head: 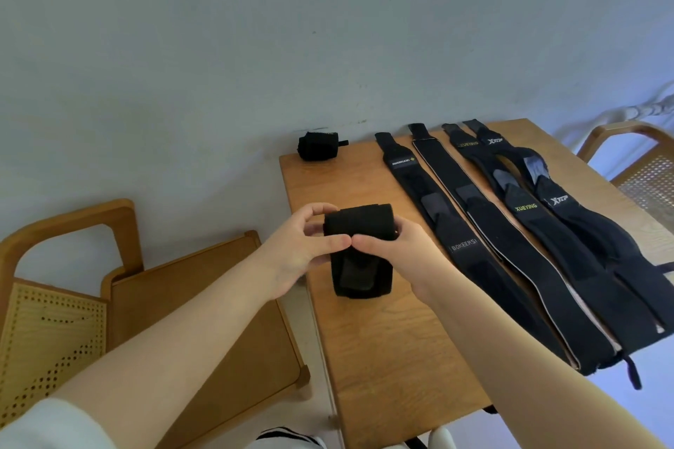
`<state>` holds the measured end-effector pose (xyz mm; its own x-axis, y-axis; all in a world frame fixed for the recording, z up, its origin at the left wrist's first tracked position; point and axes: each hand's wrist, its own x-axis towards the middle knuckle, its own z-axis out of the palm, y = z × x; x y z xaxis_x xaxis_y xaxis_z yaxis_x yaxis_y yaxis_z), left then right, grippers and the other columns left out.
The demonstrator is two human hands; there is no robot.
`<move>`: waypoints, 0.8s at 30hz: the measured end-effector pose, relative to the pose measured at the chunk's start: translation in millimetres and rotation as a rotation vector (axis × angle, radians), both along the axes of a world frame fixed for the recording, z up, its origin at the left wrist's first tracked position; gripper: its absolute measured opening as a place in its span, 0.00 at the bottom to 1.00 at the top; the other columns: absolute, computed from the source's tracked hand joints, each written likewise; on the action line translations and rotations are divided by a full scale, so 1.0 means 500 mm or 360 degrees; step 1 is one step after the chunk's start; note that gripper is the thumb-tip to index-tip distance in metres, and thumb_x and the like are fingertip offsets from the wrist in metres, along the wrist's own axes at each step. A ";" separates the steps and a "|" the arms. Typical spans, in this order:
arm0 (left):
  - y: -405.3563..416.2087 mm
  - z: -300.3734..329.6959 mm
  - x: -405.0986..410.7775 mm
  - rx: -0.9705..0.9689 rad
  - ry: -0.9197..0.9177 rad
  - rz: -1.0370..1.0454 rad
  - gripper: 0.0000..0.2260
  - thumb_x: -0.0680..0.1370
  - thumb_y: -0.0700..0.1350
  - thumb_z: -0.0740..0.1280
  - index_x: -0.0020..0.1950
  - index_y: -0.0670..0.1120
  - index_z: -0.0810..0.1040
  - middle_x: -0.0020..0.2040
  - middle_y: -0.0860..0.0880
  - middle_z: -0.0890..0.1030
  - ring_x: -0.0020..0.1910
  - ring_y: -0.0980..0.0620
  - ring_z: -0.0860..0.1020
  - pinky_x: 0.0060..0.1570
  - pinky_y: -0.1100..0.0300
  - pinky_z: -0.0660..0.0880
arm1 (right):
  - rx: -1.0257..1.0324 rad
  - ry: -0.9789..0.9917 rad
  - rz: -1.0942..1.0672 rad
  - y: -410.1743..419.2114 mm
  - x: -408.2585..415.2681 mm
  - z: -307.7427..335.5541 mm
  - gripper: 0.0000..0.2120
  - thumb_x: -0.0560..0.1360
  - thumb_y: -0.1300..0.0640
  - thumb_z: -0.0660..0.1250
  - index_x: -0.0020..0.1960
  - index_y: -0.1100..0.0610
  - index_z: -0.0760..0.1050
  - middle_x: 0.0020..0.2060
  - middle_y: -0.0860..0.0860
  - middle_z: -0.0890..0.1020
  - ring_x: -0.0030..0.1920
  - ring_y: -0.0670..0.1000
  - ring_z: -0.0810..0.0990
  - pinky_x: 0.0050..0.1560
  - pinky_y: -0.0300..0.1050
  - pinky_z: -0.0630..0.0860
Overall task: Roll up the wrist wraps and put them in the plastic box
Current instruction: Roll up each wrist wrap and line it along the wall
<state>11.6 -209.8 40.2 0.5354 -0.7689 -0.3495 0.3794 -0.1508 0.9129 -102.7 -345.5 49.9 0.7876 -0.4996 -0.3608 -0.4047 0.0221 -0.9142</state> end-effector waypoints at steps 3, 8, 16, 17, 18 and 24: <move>-0.007 -0.016 -0.026 -0.0010 -0.0007 0.0198 0.22 0.72 0.36 0.71 0.64 0.47 0.72 0.57 0.44 0.80 0.55 0.46 0.80 0.57 0.48 0.77 | 0.0144 0.0036 -0.0052 -0.005 -0.003 0.004 0.21 0.71 0.53 0.73 0.61 0.54 0.71 0.47 0.45 0.79 0.45 0.42 0.75 0.37 0.36 0.70; -0.011 -0.009 -0.030 -0.0021 -0.0074 0.0167 0.17 0.73 0.37 0.70 0.62 0.44 0.75 0.57 0.44 0.80 0.54 0.48 0.81 0.52 0.53 0.79 | -0.0247 0.0075 0.0324 -0.029 -0.020 0.024 0.38 0.69 0.57 0.75 0.73 0.48 0.58 0.61 0.45 0.73 0.53 0.44 0.75 0.46 0.36 0.74; -0.025 0.016 -0.035 0.0008 -0.0047 0.0111 0.18 0.74 0.40 0.70 0.63 0.43 0.73 0.57 0.43 0.79 0.53 0.49 0.81 0.53 0.55 0.79 | -0.0864 -0.0208 0.0545 -0.047 -0.031 0.007 0.30 0.70 0.59 0.73 0.68 0.47 0.66 0.59 0.43 0.75 0.59 0.44 0.73 0.61 0.49 0.75; -0.026 0.017 -0.035 0.0038 -0.0153 0.0050 0.21 0.73 0.40 0.71 0.65 0.47 0.71 0.57 0.44 0.79 0.54 0.49 0.80 0.55 0.53 0.78 | -0.0723 -0.0190 0.0504 -0.049 -0.033 0.009 0.29 0.71 0.59 0.72 0.68 0.47 0.66 0.57 0.42 0.75 0.59 0.44 0.74 0.61 0.49 0.75; -0.027 0.018 -0.036 0.0082 -0.0305 -0.0016 0.25 0.72 0.40 0.72 0.67 0.51 0.69 0.57 0.46 0.78 0.54 0.50 0.80 0.54 0.54 0.78 | -0.0575 -0.0163 0.0471 -0.053 -0.034 0.011 0.27 0.72 0.59 0.72 0.67 0.47 0.67 0.57 0.42 0.76 0.58 0.44 0.75 0.62 0.50 0.75; -0.042 0.022 -0.027 0.0074 -0.0546 -0.0079 0.29 0.71 0.41 0.73 0.66 0.60 0.68 0.59 0.51 0.77 0.57 0.53 0.78 0.60 0.50 0.74 | -0.0046 -0.0095 0.0371 -0.087 -0.026 0.040 0.22 0.77 0.52 0.64 0.69 0.52 0.62 0.57 0.52 0.76 0.59 0.53 0.76 0.64 0.52 0.72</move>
